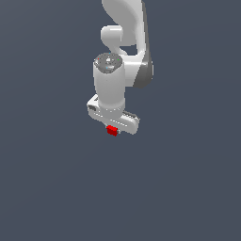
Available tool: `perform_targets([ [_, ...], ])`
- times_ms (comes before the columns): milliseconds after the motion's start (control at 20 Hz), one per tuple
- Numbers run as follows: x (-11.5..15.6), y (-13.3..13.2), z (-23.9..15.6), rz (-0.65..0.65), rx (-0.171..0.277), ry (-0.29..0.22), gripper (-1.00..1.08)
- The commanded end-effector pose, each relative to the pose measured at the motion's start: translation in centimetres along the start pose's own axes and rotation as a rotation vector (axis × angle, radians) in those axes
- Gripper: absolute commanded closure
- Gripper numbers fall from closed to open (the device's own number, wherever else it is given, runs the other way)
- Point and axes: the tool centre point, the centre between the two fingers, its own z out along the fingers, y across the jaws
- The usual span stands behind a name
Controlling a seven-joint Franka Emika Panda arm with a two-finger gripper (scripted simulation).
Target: Pick up the red cube and move it to a goal position.
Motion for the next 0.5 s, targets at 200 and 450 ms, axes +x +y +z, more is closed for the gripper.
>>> perform_targets([
  [200,1.7,0.5,-6.9,0.001,-0.001,0.0,1.08],
  [450,3.0,0.8,-12.0,0.001,-0.001,0.0,1.08],
])
